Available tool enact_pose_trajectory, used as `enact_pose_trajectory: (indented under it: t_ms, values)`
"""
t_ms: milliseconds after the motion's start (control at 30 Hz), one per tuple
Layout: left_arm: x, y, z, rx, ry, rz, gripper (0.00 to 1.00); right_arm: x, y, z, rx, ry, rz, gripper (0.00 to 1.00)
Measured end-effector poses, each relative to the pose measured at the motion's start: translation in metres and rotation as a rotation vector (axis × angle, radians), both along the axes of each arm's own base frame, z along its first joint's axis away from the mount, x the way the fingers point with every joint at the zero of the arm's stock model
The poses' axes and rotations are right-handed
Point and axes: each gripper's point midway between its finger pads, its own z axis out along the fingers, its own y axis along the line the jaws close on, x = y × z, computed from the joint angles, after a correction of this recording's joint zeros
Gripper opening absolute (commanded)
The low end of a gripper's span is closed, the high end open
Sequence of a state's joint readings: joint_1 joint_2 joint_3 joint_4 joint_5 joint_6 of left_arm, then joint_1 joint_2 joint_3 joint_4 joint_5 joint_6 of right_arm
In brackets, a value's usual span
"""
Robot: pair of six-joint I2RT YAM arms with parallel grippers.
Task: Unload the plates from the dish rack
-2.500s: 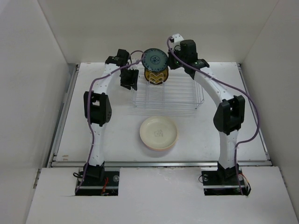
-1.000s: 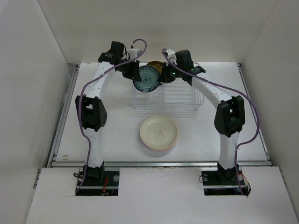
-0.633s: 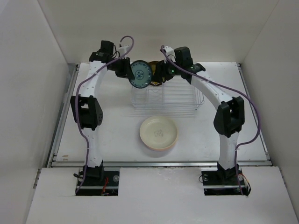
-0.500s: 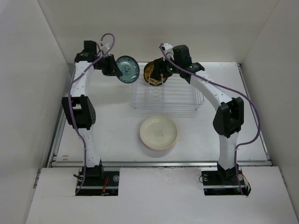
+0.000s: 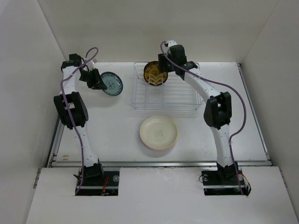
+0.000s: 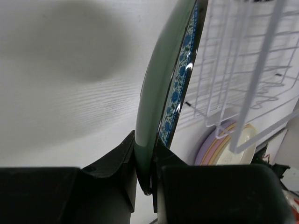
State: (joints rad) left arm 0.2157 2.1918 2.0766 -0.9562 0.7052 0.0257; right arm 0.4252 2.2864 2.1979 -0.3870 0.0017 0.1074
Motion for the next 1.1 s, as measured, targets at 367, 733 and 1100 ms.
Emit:
enact_pose_trajectory:
  t_ms: [367, 733, 1100]
  values:
    - [-0.043, -0.011, -0.092, -0.048, 0.269, -0.115, 0.23, 0.020, -0.014, -0.059, -0.030, 0.067, -0.019, 0.52]
    - [-0.055, -0.002, -0.104, 0.019, 0.301, -0.161, 0.46, 0.025, -0.010, -0.052, -0.001, 0.035, 0.036, 0.16]
    - [-0.060, 0.012, -0.106, 0.114, 0.310, -0.174, 0.49, 0.022, -0.013, -0.067, -0.031, 0.047, 0.081, 0.00]
